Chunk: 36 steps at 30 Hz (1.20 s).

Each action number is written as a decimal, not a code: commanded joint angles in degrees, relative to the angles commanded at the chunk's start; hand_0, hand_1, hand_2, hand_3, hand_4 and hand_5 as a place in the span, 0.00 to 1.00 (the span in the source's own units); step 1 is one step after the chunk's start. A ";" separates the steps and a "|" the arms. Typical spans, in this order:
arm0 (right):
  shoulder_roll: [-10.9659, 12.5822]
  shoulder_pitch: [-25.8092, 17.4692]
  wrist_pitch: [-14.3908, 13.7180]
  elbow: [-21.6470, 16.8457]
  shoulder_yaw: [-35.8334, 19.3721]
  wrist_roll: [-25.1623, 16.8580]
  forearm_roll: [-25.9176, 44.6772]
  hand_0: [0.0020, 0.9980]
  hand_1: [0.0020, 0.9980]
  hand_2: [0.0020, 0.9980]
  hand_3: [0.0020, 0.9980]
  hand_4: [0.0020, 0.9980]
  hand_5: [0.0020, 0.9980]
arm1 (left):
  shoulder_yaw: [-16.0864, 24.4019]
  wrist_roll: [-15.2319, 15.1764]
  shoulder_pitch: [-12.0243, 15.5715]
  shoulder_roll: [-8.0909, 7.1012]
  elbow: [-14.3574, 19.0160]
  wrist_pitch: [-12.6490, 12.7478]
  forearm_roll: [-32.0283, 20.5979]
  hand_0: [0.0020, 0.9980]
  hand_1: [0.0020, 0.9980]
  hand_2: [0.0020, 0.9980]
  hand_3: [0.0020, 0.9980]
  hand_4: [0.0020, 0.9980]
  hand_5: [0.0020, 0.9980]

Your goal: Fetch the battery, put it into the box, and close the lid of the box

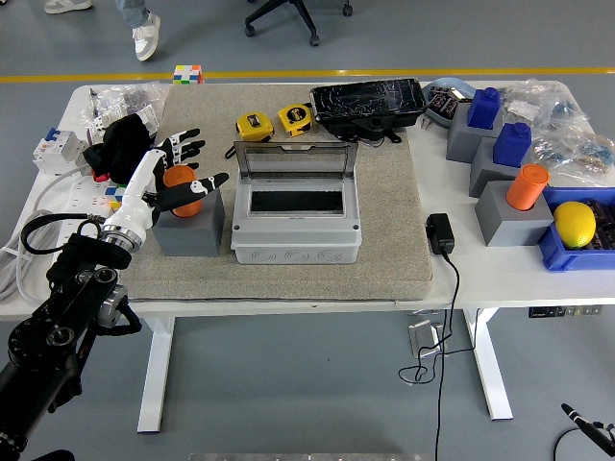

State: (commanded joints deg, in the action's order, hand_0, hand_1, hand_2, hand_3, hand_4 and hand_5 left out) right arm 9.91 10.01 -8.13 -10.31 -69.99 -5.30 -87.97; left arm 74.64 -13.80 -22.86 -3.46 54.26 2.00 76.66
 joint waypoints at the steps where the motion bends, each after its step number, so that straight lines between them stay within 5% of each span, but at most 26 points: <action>1: -0.01 0.00 0.01 0.00 0.00 -0.01 0.02 0.91 0.89 0.83 0.94 1.00 1.00 | -0.03 -0.01 0.01 0.02 0.02 0.04 -0.01 0.77 0.86 0.81 0.85 1.00 0.20; 21: -0.03 -0.06 0.06 0.00 0.82 -0.04 0.49 0.91 0.89 0.83 0.93 1.00 1.00 | -0.07 -0.38 1.24 0.79 0.78 1.92 0.90 0.77 0.83 0.74 0.77 1.00 0.22; 36: -0.05 0.05 0.13 0.00 0.70 -0.03 0.62 0.91 0.89 0.83 0.92 1.00 1.00 | -0.23 -1.01 1.17 0.81 0.90 4.48 1.30 0.66 0.72 0.62 0.64 1.00 0.23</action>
State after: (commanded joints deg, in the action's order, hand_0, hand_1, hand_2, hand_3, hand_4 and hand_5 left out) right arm 9.87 10.06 -8.01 -10.31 -69.29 -5.34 -87.35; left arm 74.42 -14.81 -21.69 -2.66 55.16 6.48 77.97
